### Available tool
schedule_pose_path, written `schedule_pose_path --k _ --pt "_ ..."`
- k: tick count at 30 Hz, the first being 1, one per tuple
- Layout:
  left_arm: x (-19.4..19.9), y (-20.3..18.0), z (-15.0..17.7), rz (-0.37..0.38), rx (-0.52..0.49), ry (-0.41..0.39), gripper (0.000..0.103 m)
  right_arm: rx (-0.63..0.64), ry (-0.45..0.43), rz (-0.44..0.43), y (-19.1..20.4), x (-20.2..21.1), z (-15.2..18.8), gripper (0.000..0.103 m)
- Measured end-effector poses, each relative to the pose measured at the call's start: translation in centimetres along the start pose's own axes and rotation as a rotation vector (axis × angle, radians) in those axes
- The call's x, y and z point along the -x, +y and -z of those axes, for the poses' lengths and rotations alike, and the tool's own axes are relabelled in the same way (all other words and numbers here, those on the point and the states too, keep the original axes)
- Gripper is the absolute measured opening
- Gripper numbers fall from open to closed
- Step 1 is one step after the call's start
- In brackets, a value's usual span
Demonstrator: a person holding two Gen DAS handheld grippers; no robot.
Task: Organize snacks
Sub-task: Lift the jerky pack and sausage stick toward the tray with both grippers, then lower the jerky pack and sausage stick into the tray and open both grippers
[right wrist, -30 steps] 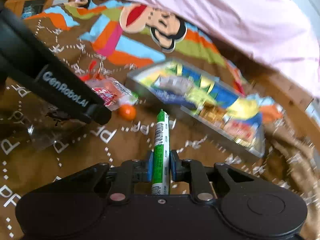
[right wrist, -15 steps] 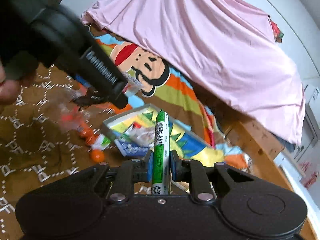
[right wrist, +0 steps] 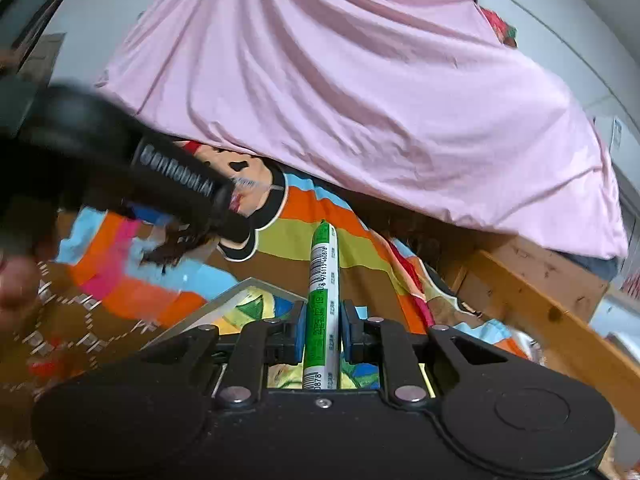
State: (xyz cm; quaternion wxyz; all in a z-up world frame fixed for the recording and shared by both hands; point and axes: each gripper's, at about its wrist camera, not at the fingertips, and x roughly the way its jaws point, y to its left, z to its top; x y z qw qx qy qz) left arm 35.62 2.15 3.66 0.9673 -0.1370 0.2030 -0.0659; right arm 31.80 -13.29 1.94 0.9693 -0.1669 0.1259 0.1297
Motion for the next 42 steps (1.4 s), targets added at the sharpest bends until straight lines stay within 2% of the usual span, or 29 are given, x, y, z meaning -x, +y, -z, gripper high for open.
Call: schedule_pose_path --k 8,13,17,26,31,33,34,35,37,39,41,42 --pt "-6.0 2.2 3.1 -0.041 0.021 0.075 0.046 -0.119 0.06 -0.015 -0.9 -6.9 2.2 0.018" --pt "-8.0 3.6 4.7 -0.065 0.06 0.129 0.046 -0.146 0.158 -0.033 -0.8 -9.4 4.5 0.019" --pt "-9.0 4.4 5.5 -0.067 0.099 0.165 0.046 -0.192 0.216 -0.044 -1.2 -10.0 5.6 0.019" --pt "-10.1 4.6 6.7 -0.105 0.092 0.234 0.047 -0.248 0.307 -0.059 -1.3 -11.1 7.8 0.019" --pt "-10.4 4.2 7.3 -0.146 0.087 0.303 0.048 -0.242 0.308 -0.058 -0.8 -11.0 8.1 0.02" --pt "-10.3 4.2 7.3 -0.152 0.1 0.311 0.048 -0.243 0.301 -0.053 -0.7 -10.8 8.0 0.024" --pt "-10.2 4.2 7.2 -0.155 0.106 0.318 0.052 -0.249 0.299 -0.051 -0.8 -10.6 7.9 0.03" --pt "-10.0 4.2 7.1 -0.158 0.113 0.323 0.056 -0.253 0.295 -0.05 -0.9 -10.4 7.8 0.032" --pt "-9.1 4.1 6.8 -0.175 0.126 0.314 0.068 -0.255 0.281 -0.051 -1.2 -9.8 7.5 0.038" --pt "-7.9 4.0 6.3 -0.189 0.139 0.295 0.073 -0.265 0.264 -0.039 -1.7 -8.8 6.9 0.041" --pt "-6.5 3.6 5.4 -0.18 0.146 0.278 0.078 -0.284 0.246 -0.033 -2.4 -7.7 6.1 0.049" --pt "-5.5 3.2 5.0 -0.176 0.146 0.261 0.084 -0.298 0.234 -0.023 -2.7 -7.0 5.6 0.058"
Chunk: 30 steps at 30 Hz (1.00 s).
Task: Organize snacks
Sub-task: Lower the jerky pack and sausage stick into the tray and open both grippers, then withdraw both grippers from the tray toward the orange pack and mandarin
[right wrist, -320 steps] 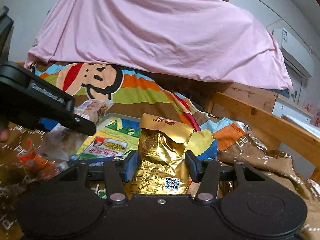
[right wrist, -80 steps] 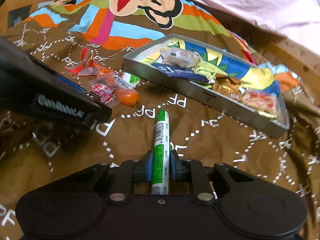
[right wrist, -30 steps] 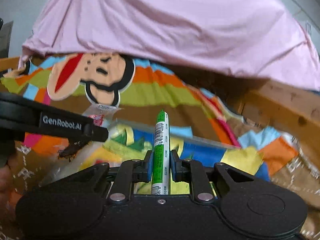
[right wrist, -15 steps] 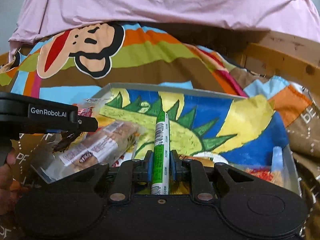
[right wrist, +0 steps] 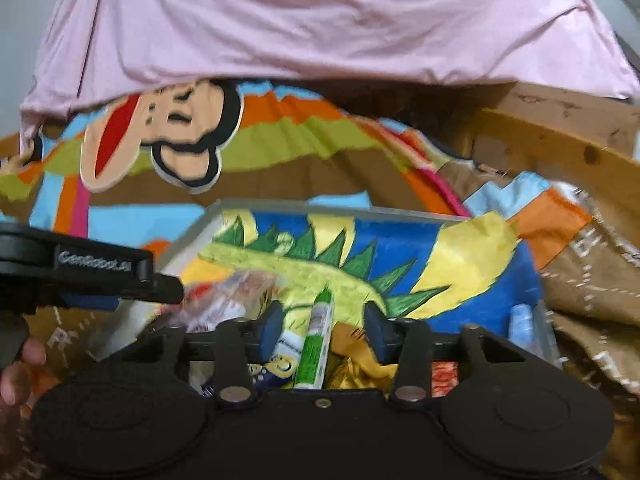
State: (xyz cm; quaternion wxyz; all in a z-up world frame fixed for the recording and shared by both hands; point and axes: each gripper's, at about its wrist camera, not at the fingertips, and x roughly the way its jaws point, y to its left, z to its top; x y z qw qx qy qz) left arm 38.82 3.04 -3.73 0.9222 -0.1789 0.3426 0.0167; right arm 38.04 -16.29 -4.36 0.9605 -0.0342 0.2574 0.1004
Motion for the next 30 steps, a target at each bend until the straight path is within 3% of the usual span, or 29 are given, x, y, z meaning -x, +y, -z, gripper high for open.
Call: schedule_pose_path --k 6,11,21,30 --pt "7.3 -1.6 -0.6 0.008 -0.095 -0.136 0.102 -0.065 -0.111 0.014 -1.3 6.2 -2.4 0.083" --pt "13.2 -2.2 -0.9 0.009 -0.119 -0.233 0.102 -0.11 -0.189 0.039 -2.3 11.7 -3.1 0.095" --pt "21.3 -1.6 1.6 0.017 -0.117 -0.309 0.103 -0.102 -0.293 0.054 -2.7 21.1 -1.8 0.102" --pt "25.2 0.3 6.2 -0.006 -0.16 -0.339 0.103 -0.07 -0.36 0.064 -1.3 27.1 1.7 0.102"
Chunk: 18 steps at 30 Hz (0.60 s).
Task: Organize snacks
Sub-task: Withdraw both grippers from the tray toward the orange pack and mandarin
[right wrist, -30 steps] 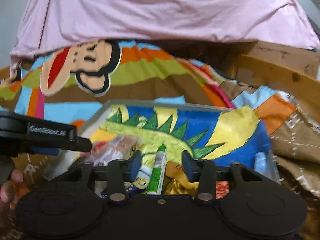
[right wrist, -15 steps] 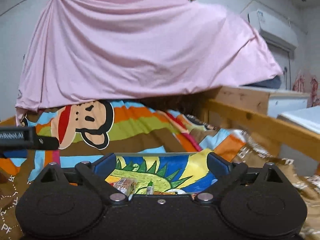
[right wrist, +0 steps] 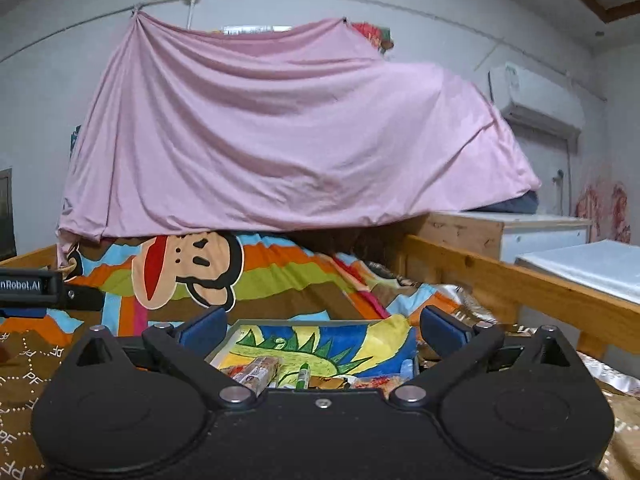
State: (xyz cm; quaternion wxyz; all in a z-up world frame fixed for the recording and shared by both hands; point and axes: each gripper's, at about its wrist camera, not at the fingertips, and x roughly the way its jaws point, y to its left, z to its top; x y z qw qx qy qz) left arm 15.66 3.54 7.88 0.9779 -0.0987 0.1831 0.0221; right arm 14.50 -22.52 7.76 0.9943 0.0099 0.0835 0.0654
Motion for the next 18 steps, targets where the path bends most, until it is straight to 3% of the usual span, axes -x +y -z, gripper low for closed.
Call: schedule_pose_path --k 8,13,18 --pt "2.0 0.6 3.7 -0.005 -0.087 -0.004 0.103 -0.006 -0.011 -0.016 1.7 3.5 1.5 0.102" --pt "2.1 1.6 6.0 -0.003 -0.114 0.052 0.103 0.047 0.119 -0.015 3.5 3.7 3.5 0.102" --pt "1.1 2.2 7.7 -0.049 -0.116 0.168 0.103 0.037 0.237 -0.005 4.3 3.4 5.3 0.102"
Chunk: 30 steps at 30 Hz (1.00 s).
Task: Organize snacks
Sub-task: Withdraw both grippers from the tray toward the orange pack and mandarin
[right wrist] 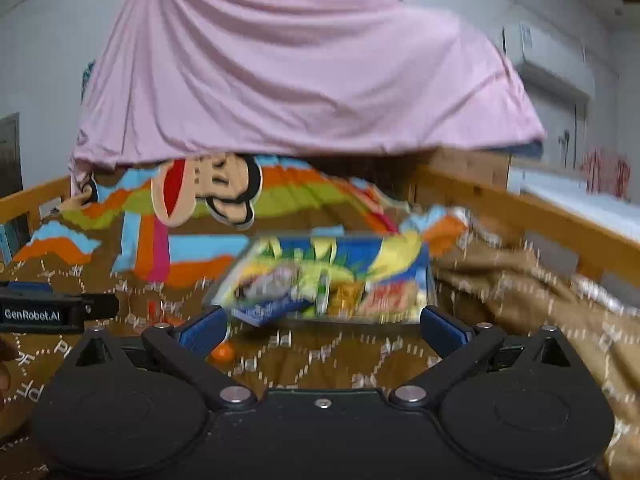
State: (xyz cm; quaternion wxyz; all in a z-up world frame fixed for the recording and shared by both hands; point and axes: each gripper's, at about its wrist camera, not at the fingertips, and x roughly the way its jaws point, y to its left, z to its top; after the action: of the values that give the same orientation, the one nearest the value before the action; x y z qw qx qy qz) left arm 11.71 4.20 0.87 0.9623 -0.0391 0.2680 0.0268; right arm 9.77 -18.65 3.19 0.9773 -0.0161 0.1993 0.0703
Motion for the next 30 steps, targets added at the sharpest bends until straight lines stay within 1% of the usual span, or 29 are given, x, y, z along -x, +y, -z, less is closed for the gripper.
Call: schedule_pose_path --k 2,6,8,13,16,19,22,25,28,30 --pt "-0.7 0.0 0.3 -0.009 -0.017 0.04 0.103 -0.011 0.042 -0.009 0.2 -0.6 0.5 0.102" --pt "-2.2 0.1 0.6 0.058 -0.052 0.16 0.103 0.015 0.111 -0.03 0.9 -2.1 1.6 0.102" --pt "-2.6 0.3 0.7 0.066 -0.06 0.205 0.103 0.021 0.142 -0.037 1.1 -2.9 1.9 0.102" --pt "-3.7 1.2 0.6 0.005 -0.119 0.24 0.103 0.02 0.244 -0.072 1.8 -5.1 2.8 0.102" --pt "-4.6 1.7 0.3 -0.032 -0.148 0.246 0.103 0.037 0.285 -0.116 2.8 -6.4 3.4 0.102" --pt "-5.8 2.1 0.0 -0.044 -0.162 0.256 0.103 0.071 0.292 -0.161 4.0 -7.7 3.9 0.102" --pt "-7.2 2.6 -0.1 -0.051 -0.168 0.266 0.102 0.123 0.285 -0.178 5.0 -8.6 4.4 0.102" --pt "-8.0 2.8 0.1 -0.066 -0.188 0.259 0.103 0.144 0.276 -0.193 5.3 -9.3 4.6 0.102" --pt "-8.7 3.0 0.3 -0.078 -0.201 0.259 0.103 0.156 0.255 -0.193 5.5 -9.8 4.6 0.102" --pt "-9.2 3.2 0.3 -0.088 -0.187 0.268 0.102 0.164 0.233 -0.184 5.5 -10.1 4.5 0.102"
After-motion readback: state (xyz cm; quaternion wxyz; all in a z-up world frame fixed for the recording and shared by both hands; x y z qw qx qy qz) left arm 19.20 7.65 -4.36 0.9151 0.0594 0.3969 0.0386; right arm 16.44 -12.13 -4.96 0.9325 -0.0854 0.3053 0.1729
